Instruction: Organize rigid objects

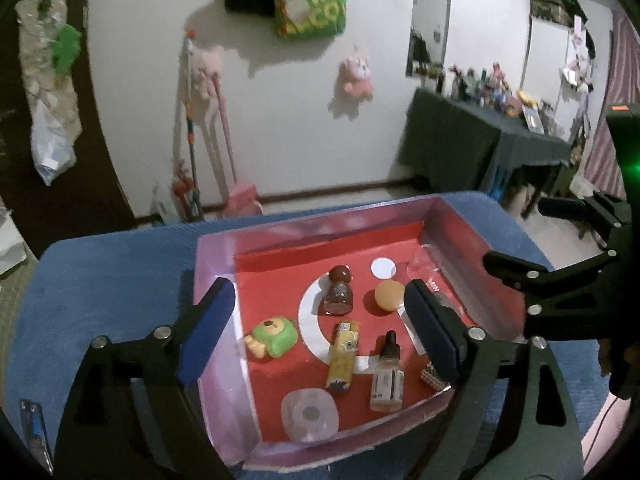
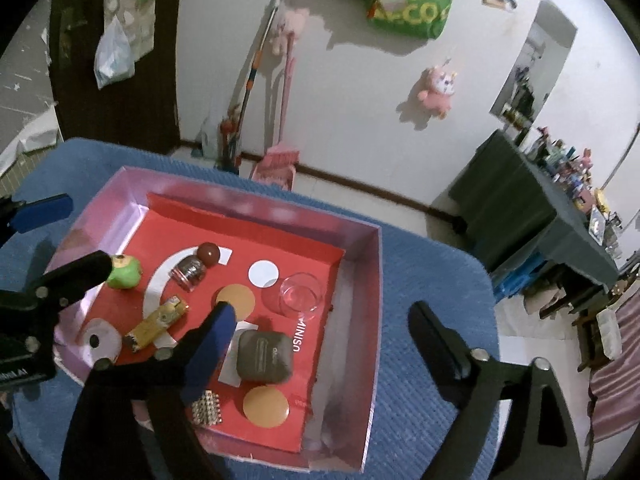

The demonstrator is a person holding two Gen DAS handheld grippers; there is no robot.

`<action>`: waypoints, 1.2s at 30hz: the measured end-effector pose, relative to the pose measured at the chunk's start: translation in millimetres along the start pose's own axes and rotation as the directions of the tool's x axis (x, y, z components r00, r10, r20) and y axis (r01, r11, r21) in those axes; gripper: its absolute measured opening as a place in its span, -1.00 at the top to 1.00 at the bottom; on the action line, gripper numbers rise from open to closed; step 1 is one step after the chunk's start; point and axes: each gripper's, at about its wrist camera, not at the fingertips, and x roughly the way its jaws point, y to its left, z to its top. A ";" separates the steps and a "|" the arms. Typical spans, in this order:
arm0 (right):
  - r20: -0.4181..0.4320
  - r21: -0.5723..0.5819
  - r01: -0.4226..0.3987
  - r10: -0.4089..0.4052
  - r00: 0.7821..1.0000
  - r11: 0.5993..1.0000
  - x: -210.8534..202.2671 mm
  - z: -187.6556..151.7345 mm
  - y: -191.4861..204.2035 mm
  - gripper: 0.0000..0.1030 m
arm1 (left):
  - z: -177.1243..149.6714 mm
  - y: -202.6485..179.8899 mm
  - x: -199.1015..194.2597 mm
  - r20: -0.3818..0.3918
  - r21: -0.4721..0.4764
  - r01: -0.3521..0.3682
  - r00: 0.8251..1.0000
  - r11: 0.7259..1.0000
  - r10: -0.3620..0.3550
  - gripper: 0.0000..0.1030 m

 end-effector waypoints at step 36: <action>0.335 0.144 -0.081 0.029 0.942 0.986 10.3 -107.5 11.7 -1.00 | -85.4 -0.2 16.2 0.118 -0.050 -0.117 0.985 0.992 0.122 -0.93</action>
